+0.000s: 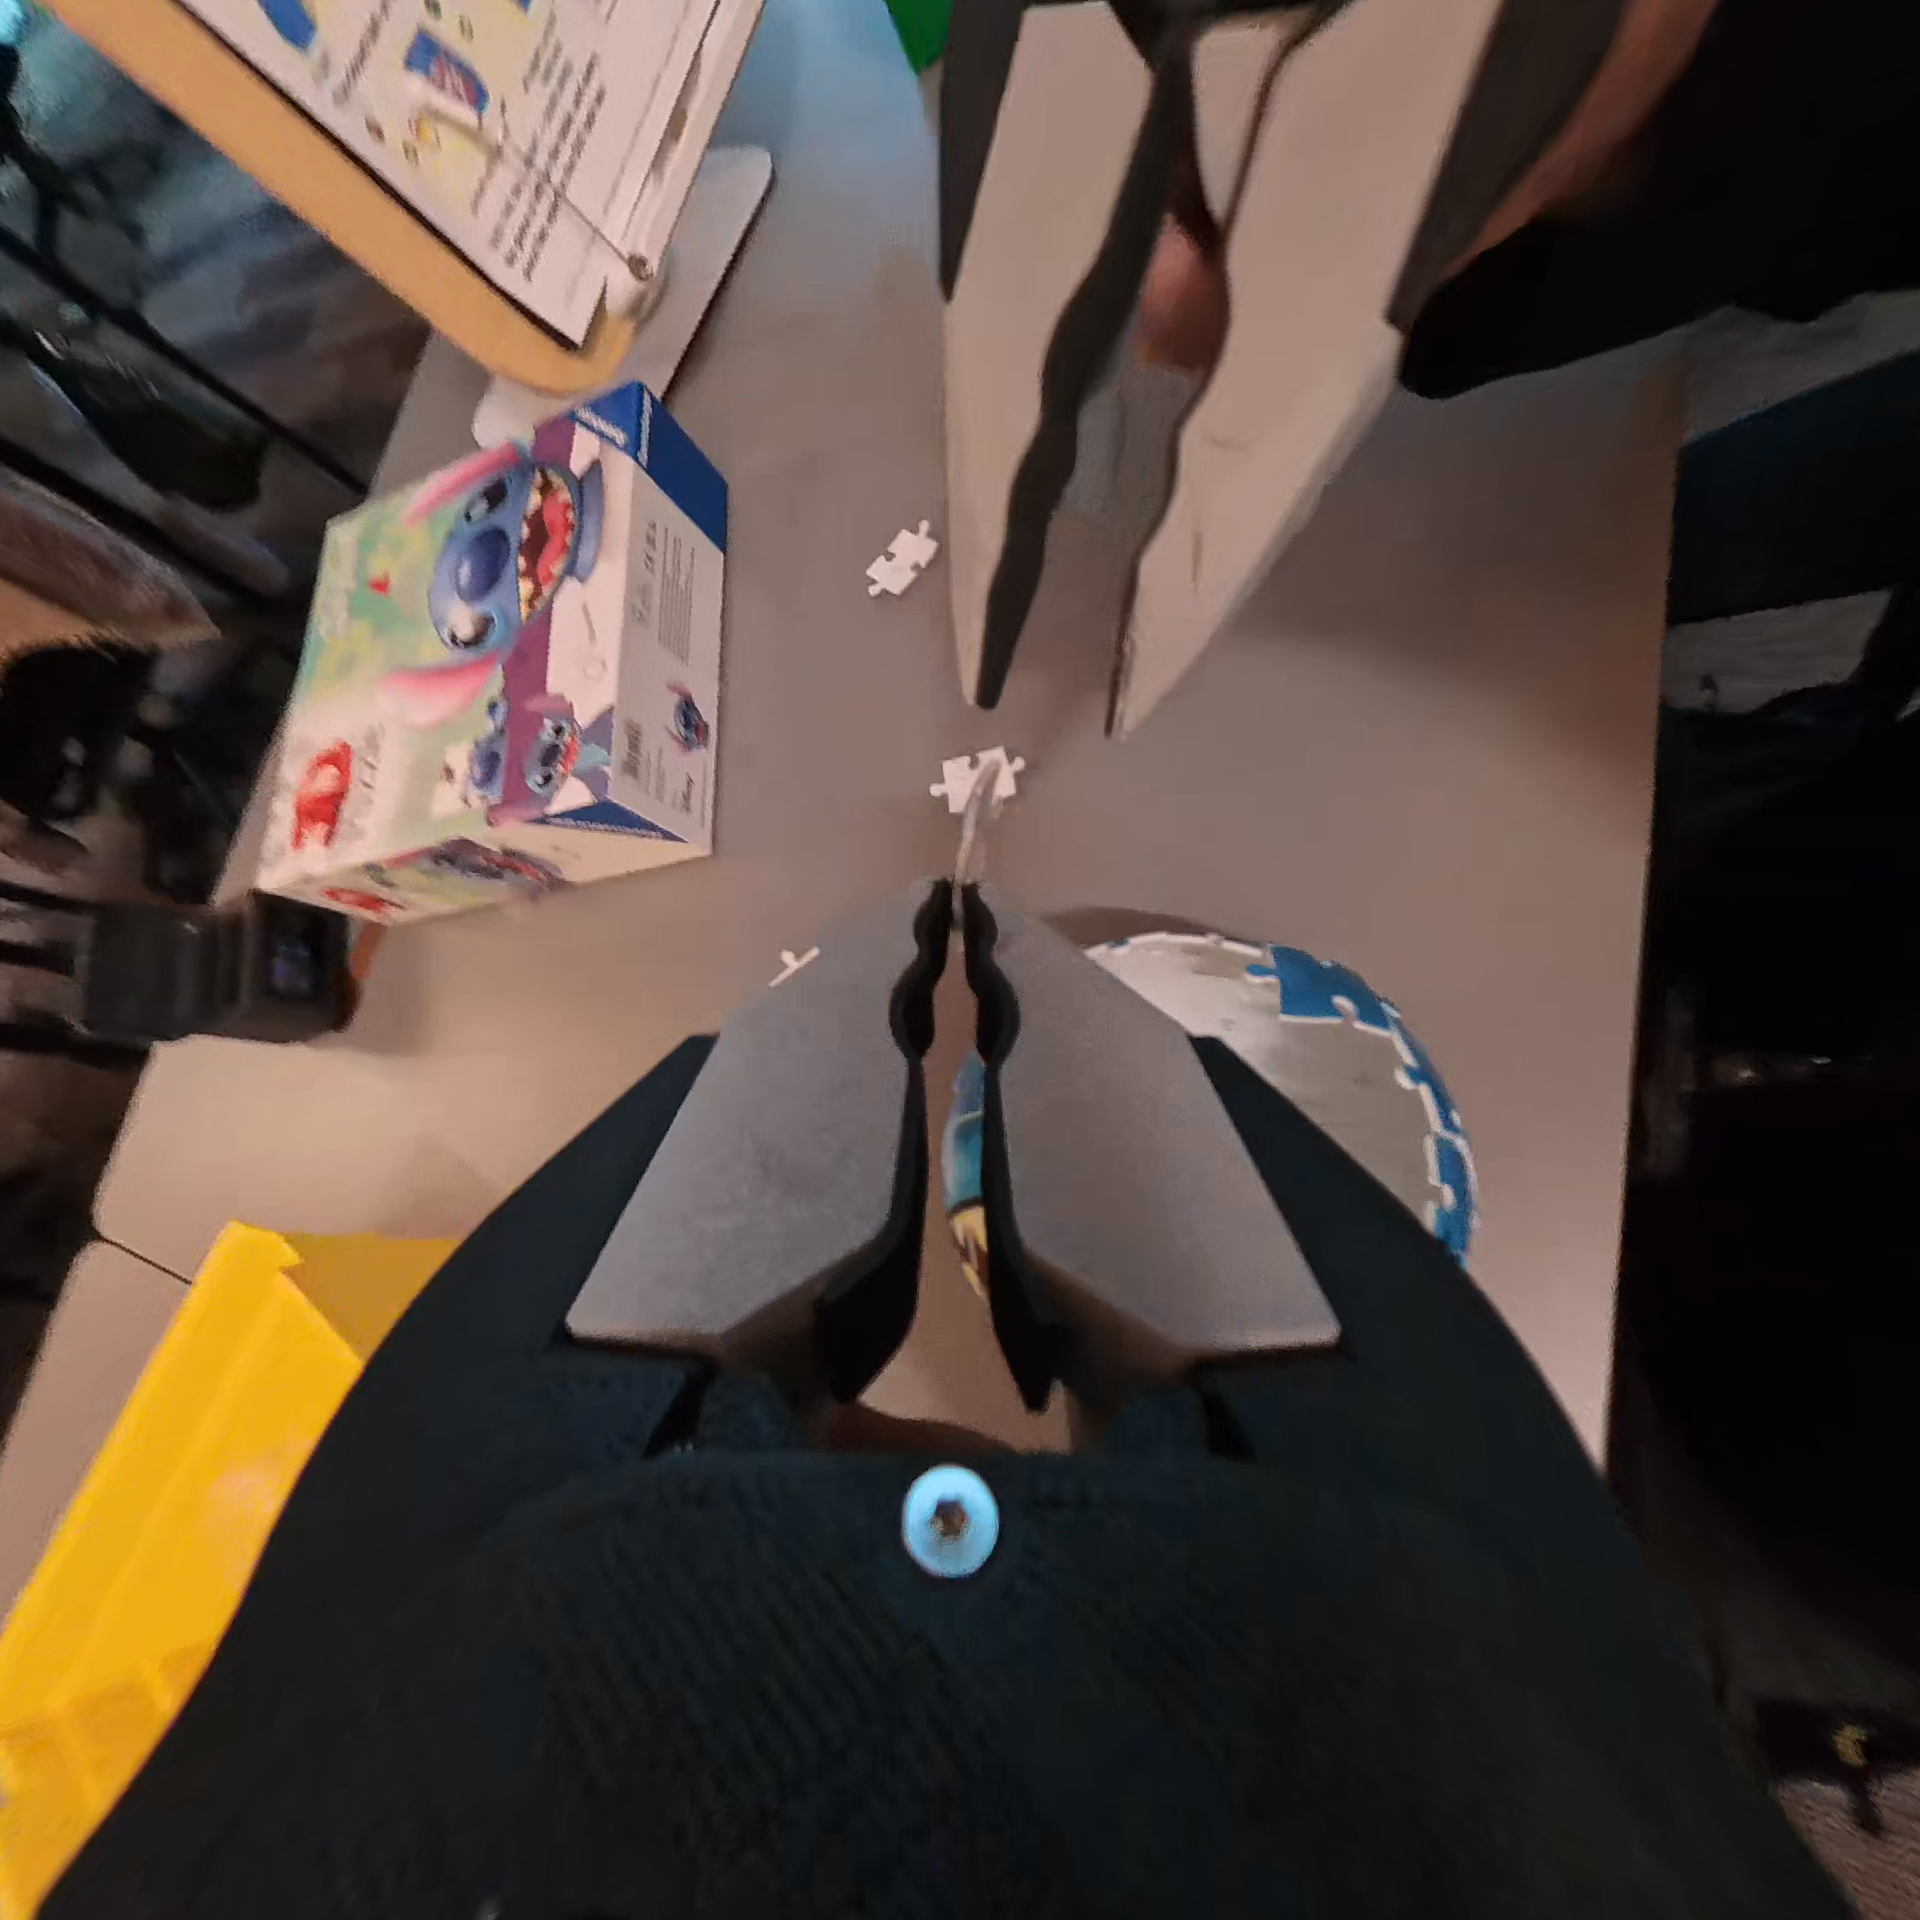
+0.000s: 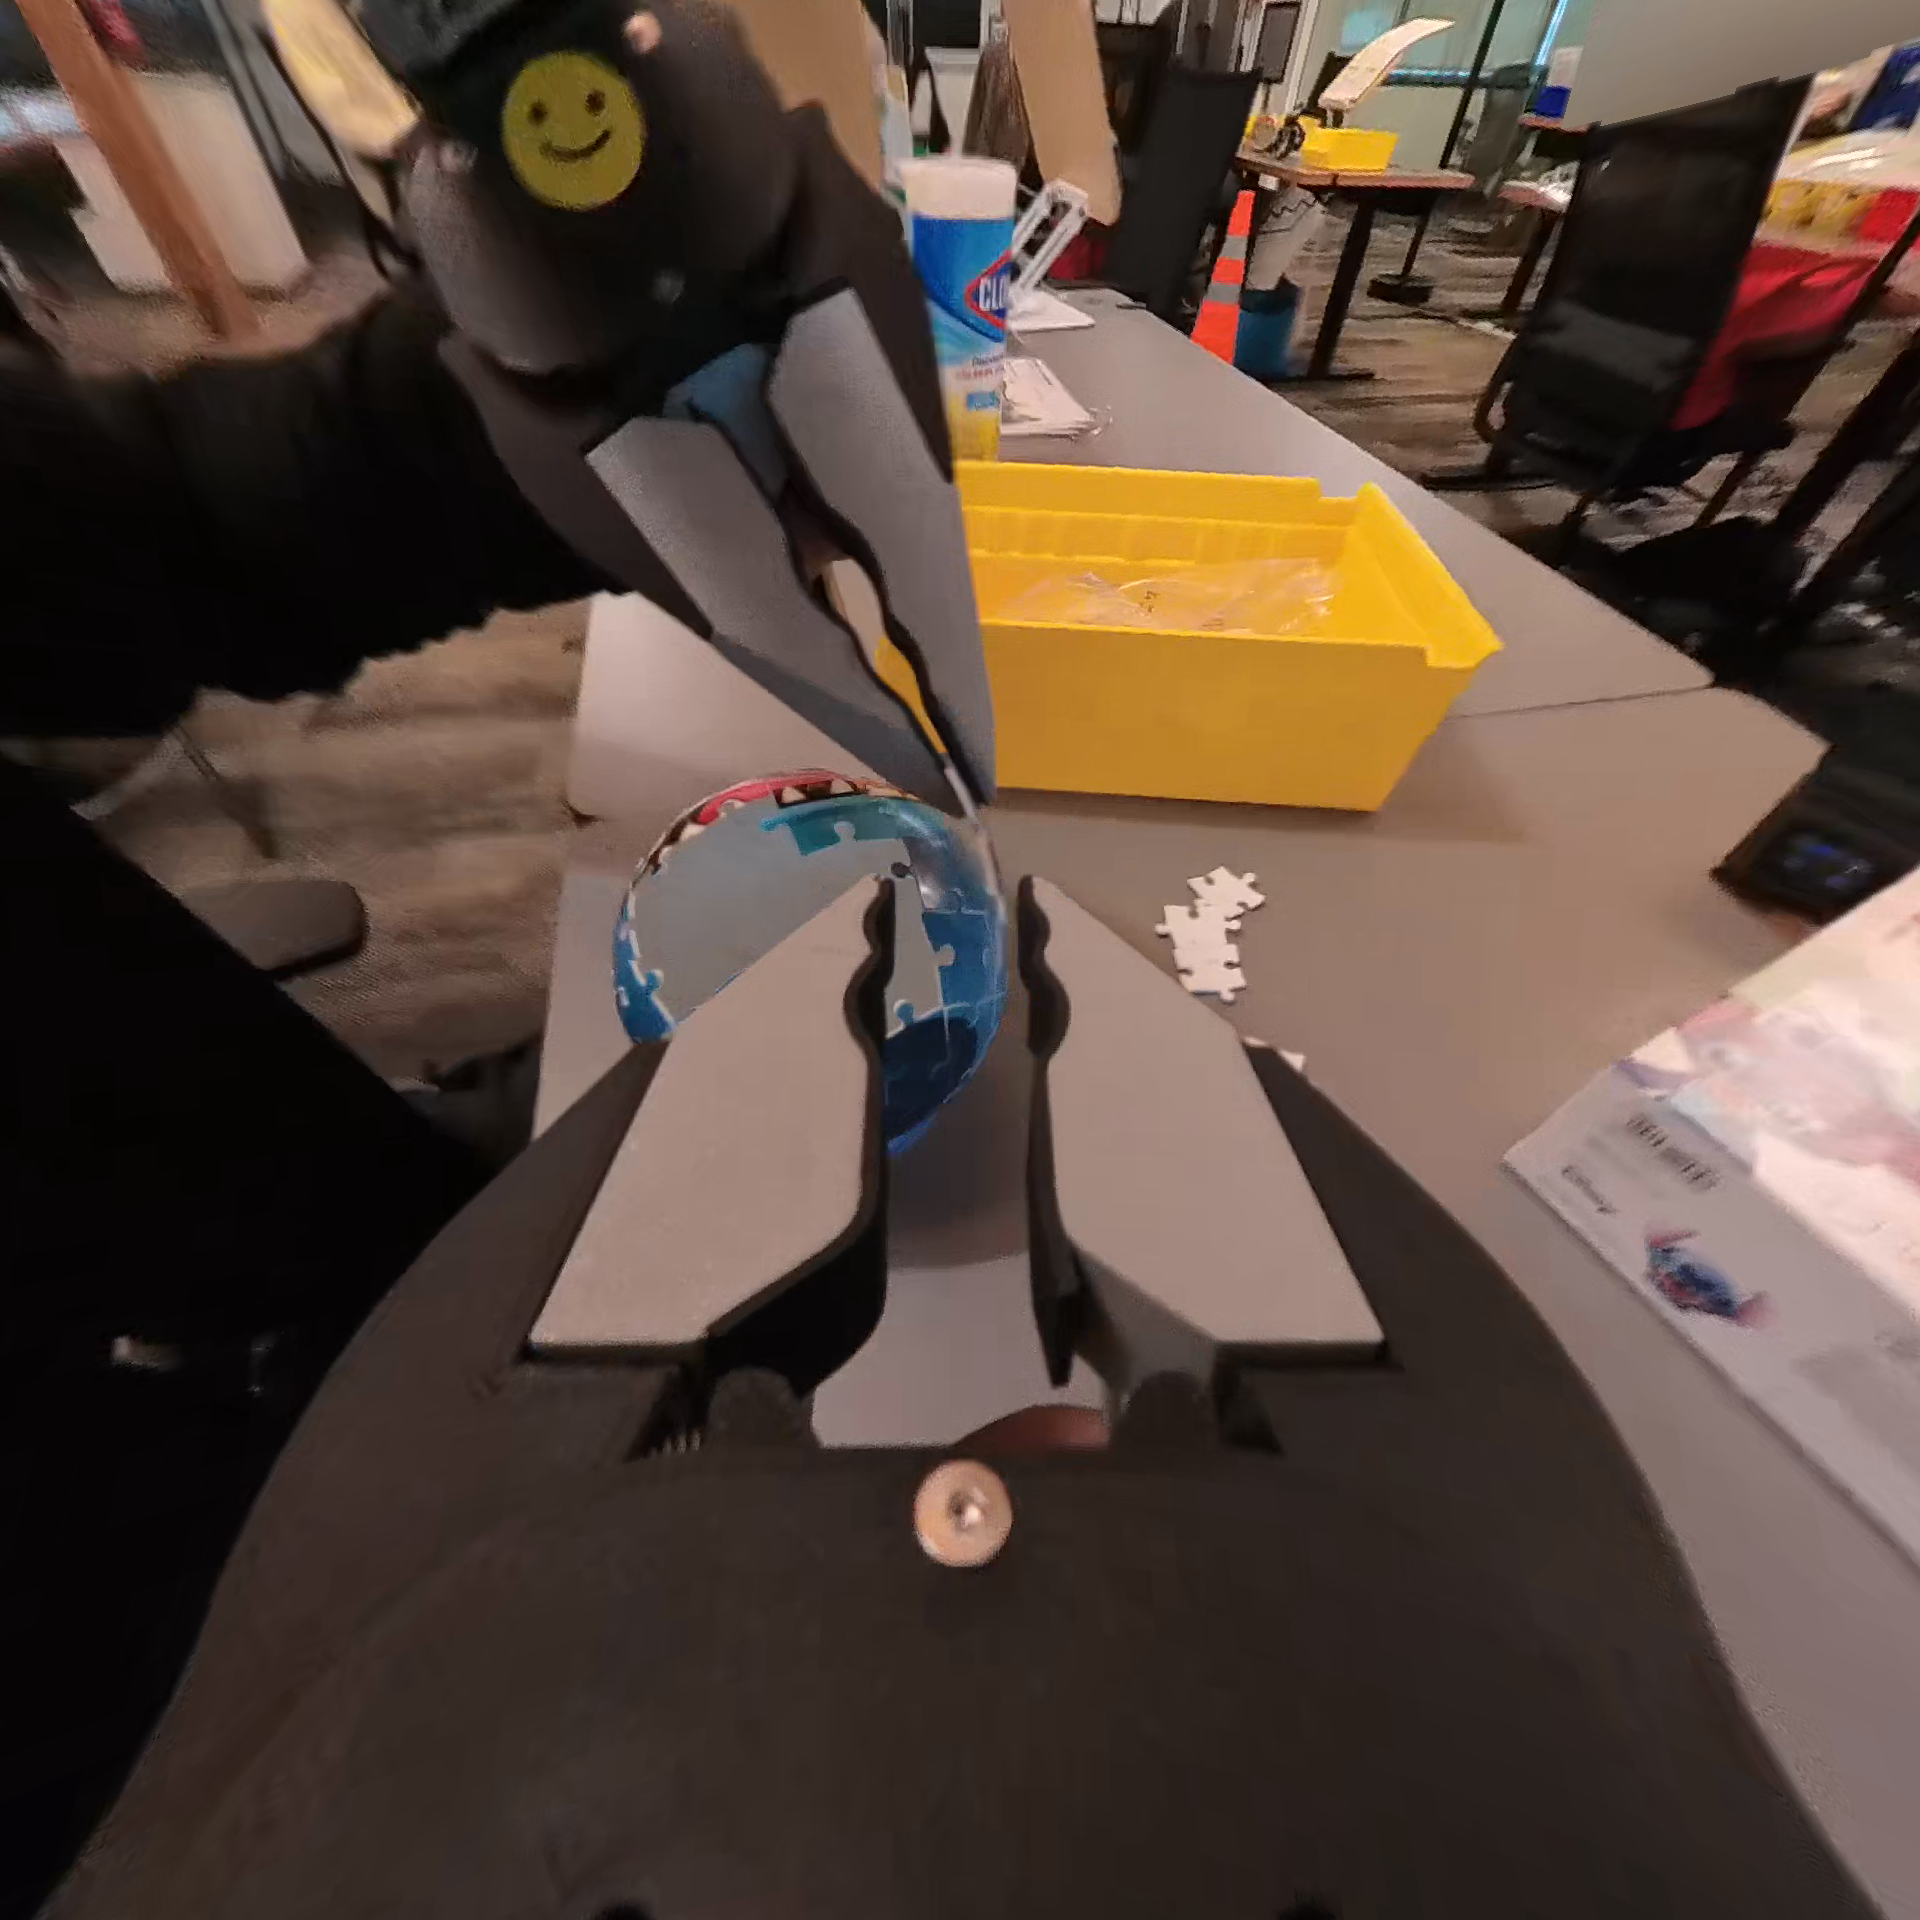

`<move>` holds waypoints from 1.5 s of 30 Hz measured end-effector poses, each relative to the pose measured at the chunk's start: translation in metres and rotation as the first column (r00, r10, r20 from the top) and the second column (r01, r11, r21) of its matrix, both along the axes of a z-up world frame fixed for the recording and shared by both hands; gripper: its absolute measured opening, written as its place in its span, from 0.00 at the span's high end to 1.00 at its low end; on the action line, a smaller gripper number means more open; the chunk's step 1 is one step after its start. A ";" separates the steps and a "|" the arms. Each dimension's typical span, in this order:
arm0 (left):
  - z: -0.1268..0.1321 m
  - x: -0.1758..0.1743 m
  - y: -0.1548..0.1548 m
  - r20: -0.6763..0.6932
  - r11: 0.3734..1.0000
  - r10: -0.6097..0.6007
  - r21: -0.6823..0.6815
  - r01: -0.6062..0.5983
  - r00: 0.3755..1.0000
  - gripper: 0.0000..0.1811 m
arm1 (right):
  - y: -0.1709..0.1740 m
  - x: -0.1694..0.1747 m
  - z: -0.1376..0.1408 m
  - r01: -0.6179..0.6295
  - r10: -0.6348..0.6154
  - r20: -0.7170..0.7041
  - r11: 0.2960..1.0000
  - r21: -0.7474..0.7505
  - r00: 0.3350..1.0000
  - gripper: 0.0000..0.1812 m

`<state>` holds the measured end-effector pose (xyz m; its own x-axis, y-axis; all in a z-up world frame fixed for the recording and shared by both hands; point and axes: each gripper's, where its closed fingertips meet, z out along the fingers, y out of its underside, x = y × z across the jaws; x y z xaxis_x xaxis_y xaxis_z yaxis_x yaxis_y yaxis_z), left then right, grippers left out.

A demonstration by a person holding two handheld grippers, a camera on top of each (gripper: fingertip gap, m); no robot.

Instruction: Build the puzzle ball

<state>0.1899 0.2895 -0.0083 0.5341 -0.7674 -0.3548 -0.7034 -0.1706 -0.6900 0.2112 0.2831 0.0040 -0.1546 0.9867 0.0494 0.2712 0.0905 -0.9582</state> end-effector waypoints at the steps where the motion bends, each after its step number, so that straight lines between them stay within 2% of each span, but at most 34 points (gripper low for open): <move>1: -0.001 0.000 -0.001 0.017 1.000 0.010 -0.025 -0.009 1.000 1.00 | -0.003 -0.004 -0.002 0.006 -0.007 0.018 0.999 0.044 1.000 0.89; 3: 0.000 0.003 -0.007 0.036 0.999 -0.009 -0.036 0.010 0.999 1.00 | -0.003 -0.011 -0.006 0.033 -0.039 0.042 0.990 0.136 0.998 0.91; 7: 0.004 0.005 -0.015 -0.023 0.997 -0.063 0.050 0.064 0.998 1.00 | -0.011 -0.018 -0.007 0.048 -0.059 0.035 0.965 0.259 0.998 1.00; 11: 0.005 0.002 -0.020 -0.100 0.984 -0.097 0.142 0.111 0.990 1.00 | -0.016 -0.021 -0.007 0.078 -0.086 0.010 0.942 0.327 0.996 1.00; 14: 0.003 -0.001 -0.024 -0.122 0.978 -0.118 0.160 0.137 0.985 1.00 | -0.020 -0.023 -0.008 0.099 -0.099 -0.021 0.914 0.394 0.995 1.00; 20: 0.009 -0.025 -0.026 -0.036 0.991 -0.031 0.127 0.035 0.999 0.95 | -0.028 -0.024 -0.012 0.166 -0.125 -0.113 0.828 0.535 0.986 1.00; 23: 0.013 -0.045 -0.025 -0.017 0.990 0.034 0.136 -0.031 0.999 0.92 | -0.027 -0.023 -0.018 0.181 -0.144 -0.110 0.772 0.609 0.983 1.00; 26: 0.015 -0.056 -0.025 0.018 0.987 0.077 0.138 -0.079 0.997 0.94 | -0.027 -0.025 -0.022 0.180 -0.143 -0.111 0.716 0.675 0.984 1.00; 30: 0.007 -0.056 -0.027 0.051 0.992 0.079 0.096 -0.084 0.996 0.94 | -0.028 -0.030 -0.028 0.152 -0.124 -0.091 0.686 0.711 0.988 1.00; 34: -0.004 -0.056 -0.026 0.017 0.994 0.067 0.080 -0.068 0.998 0.93 | -0.026 -0.031 -0.030 0.152 -0.130 -0.088 0.644 0.750 0.988 1.00; 41: -0.006 -0.054 -0.026 0.033 0.997 0.038 0.062 -0.040 0.999 0.94 | -0.021 -0.032 -0.034 0.161 -0.152 -0.087 0.590 0.791 0.985 1.00; 45: -0.009 -0.056 -0.023 0.048 0.998 0.027 0.049 -0.030 0.998 0.95 | -0.025 -0.035 -0.037 0.144 -0.138 -0.076 0.590 0.795 0.987 1.00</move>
<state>0.1343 0.2663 -0.0168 0.5725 -0.7335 -0.3663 -0.6652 -0.1544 -0.7305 0.1759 0.2578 -0.0331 -0.0138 0.5641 0.8256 0.3429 0.7783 -0.5260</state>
